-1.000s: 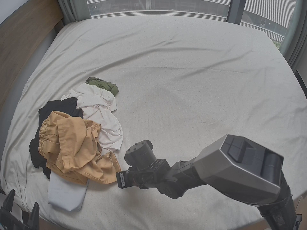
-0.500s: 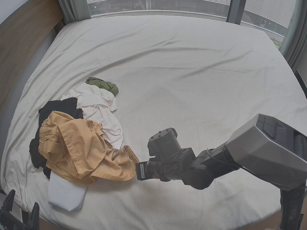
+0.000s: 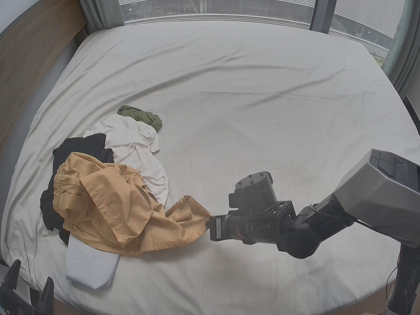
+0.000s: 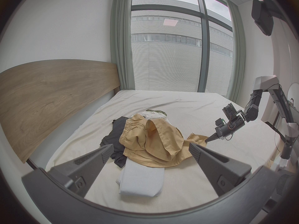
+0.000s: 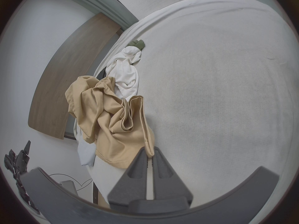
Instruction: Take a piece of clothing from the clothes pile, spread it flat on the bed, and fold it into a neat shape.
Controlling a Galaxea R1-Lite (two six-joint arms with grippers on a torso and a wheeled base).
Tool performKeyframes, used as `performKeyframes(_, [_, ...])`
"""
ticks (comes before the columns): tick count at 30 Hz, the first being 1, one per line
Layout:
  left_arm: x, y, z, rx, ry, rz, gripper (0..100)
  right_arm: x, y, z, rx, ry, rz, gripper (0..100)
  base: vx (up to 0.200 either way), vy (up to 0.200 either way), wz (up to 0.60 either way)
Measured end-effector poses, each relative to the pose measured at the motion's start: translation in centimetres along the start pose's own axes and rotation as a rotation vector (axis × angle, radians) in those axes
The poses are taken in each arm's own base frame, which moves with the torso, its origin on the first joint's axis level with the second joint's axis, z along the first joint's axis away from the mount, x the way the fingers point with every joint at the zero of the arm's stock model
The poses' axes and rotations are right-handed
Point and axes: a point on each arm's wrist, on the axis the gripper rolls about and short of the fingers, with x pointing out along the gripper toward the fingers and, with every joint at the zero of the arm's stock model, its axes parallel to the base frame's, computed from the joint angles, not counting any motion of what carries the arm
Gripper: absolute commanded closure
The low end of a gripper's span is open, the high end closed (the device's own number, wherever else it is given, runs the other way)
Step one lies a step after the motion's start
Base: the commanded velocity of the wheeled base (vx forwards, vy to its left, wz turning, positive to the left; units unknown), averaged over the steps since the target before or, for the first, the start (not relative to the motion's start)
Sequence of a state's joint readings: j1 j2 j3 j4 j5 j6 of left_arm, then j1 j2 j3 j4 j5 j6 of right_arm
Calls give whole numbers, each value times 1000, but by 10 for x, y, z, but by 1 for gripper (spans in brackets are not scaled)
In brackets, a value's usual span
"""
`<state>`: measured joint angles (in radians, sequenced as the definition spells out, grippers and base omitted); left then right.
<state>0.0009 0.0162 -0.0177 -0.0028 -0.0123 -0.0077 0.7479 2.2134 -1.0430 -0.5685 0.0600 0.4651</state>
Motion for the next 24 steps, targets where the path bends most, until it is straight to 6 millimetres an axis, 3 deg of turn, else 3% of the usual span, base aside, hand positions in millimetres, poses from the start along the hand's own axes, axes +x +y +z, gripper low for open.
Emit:
performKeyframes(9, [0, 0, 0, 1, 0, 0, 0, -18, -19, 1, 22, -55, -16, 100, 0, 0, 0])
performKeyframes(24, [0, 0, 0, 3, 0, 0, 0, -48, -47, -19, 48, -115, -37, 100, 0, 0, 0])
